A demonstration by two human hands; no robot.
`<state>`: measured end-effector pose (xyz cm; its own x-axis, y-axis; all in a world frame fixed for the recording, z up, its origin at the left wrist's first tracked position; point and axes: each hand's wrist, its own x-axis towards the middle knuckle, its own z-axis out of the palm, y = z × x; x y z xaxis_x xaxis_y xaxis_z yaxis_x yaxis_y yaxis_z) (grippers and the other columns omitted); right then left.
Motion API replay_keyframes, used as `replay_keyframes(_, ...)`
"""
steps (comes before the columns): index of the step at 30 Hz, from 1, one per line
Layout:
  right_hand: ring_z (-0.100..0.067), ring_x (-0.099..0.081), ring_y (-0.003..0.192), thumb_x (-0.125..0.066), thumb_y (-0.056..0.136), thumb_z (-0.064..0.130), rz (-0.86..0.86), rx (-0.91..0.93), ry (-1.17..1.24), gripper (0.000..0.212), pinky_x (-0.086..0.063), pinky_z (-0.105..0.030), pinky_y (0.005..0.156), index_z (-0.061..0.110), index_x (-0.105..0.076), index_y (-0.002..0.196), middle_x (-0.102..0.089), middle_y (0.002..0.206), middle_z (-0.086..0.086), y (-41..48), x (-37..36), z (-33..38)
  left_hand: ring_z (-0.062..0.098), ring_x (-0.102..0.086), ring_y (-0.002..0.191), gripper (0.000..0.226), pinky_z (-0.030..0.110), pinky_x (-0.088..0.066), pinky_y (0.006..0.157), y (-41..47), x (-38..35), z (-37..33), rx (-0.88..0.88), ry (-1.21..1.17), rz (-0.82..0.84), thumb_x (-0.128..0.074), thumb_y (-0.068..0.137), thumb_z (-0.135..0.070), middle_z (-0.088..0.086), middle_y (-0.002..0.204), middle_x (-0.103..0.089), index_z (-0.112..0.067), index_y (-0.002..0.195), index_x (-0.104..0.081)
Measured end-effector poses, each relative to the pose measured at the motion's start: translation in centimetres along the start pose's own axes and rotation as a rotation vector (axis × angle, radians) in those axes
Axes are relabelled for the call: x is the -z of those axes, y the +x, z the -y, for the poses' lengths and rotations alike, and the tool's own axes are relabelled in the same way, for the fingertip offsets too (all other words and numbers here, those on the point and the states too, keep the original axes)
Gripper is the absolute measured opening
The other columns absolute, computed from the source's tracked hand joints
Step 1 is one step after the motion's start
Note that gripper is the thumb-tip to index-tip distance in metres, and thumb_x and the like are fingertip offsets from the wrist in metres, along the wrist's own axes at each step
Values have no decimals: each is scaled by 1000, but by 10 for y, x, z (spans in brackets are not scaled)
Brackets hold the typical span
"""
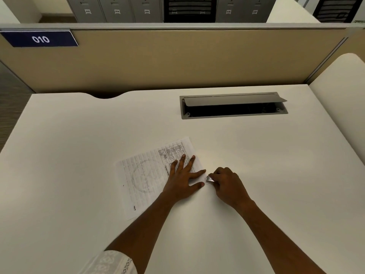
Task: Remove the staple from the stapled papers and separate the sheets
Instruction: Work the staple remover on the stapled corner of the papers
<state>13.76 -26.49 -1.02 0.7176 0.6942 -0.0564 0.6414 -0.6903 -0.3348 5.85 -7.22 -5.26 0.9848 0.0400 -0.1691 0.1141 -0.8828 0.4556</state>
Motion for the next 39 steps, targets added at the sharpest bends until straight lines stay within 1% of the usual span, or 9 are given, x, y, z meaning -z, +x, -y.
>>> replay_keyframes(3,-26,-61,92,-63,90,13,35,28,-5,22,-49,-37,70,25,-77,102,-68,96,1,3,0,1,28,12,158,52,53,7,125,0,0,0,4,-7,-13,-46,96,-65,-3,172,0,-52,146,-43)
replay_keyframes(9,-27,-60,92,-61,92,18,48,38,-27,20,-38,-31,68,23,-77,103,-65,93,-1,6,1,2,29,8,158,63,54,2,125,0,-2,-3,21,14,-62,-22,87,-78,-2,172,-6,-55,140,-49)
replay_keyframes(17,-26,-58,81,-59,91,17,115,10,16,12,-33,-29,64,18,-70,87,-51,80,1,11,4,2,26,10,158,64,51,5,125,1,-2,-3,35,-4,-55,-26,85,-80,-5,171,-6,-55,138,-52)
replay_keyframes(20,-22,-61,76,-65,88,15,105,-40,166,8,-44,-33,63,16,-73,89,-58,77,3,13,7,0,25,11,158,62,52,5,126,1,-1,-3,35,-29,-46,-30,85,-80,-6,171,-4,-54,137,-54)
replay_keyframes(22,-21,-68,83,-72,86,15,74,-97,284,17,-56,-35,74,13,-76,102,-73,91,-3,15,9,0,25,12,158,55,52,5,126,1,1,-4,39,-24,-36,-38,89,-77,-5,171,-3,-54,137,-54)
replay_keyframes(24,-20,-70,88,-75,84,14,68,-126,335,21,-58,-35,81,14,-77,105,-76,98,-4,14,10,-1,25,13,158,49,51,7,125,1,1,-4,47,-25,-21,-45,92,-72,-5,172,-2,-54,138,-53)
replay_keyframes(32,-18,-71,92,-79,82,14,28,-193,402,17,-57,-31,84,16,-81,99,-79,98,-3,12,7,0,24,13,158,48,51,7,126,1,4,-6,59,-39,-6,-46,93,-71,-7,171,-1,-55,139,-51)
replay_keyframes(36,-10,-72,90,-77,86,22,0,-318,503,13,-48,-9,75,18,-82,98,-79,96,3,17,11,-3,23,14,158,49,51,8,126,1,4,-7,61,-46,4,-47,93,-71,-7,171,-1,-55,139,-51)
replay_keyframes(39,-9,-70,88,-76,87,22,7,-300,471,12,-45,-7,74,17,-82,97,-79,97,2,19,15,-5,23,15,157,48,48,11,124,0,6,-7,68,-57,21,-46,93,-71,-8,171,1,-56,139,-51)
